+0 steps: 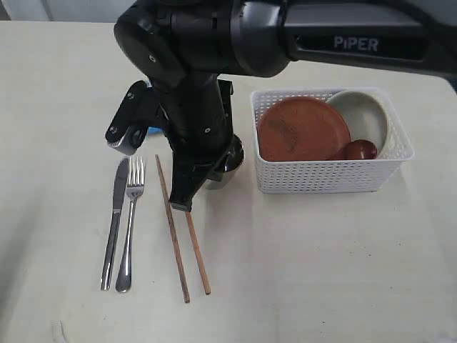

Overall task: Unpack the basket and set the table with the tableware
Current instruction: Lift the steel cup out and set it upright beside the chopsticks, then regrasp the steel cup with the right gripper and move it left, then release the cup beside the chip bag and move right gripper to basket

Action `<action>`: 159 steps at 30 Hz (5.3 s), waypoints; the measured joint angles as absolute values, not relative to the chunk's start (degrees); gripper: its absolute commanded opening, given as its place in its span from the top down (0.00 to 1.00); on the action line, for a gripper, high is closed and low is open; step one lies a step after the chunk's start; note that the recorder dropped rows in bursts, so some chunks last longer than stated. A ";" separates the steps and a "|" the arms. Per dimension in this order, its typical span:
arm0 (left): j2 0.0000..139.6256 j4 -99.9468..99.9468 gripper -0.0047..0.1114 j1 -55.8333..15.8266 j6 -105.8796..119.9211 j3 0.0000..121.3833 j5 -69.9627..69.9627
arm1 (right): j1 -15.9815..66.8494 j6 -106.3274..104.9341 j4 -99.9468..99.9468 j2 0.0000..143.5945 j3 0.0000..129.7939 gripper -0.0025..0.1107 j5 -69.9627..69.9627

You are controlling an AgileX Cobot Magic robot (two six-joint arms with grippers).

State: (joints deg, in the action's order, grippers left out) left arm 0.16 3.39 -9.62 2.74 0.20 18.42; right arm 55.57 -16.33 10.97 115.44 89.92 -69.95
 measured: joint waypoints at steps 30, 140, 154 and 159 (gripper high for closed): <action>0.16 3.39 0.96 -9.62 2.74 0.20 18.42 | 53.94 -10.64 13.15 108.94 89.92 0.59 -69.95; 0.16 3.39 0.96 -9.62 2.74 0.20 18.42 | 41.56 5.54 -7.04 133.43 135.29 0.65 -70.08; 0.16 3.39 0.96 -9.62 2.74 0.20 18.42 | 27.55 -0.58 1.33 100.89 89.11 0.65 -70.04; 0.16 3.39 0.96 -9.62 2.74 0.20 18.42 | 19.74 -12.79 1.01 96.94 81.78 0.65 -70.14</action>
State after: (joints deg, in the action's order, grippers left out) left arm 0.16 3.39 -9.62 2.74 0.20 18.42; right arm 19.74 -12.79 1.01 96.94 81.78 -70.14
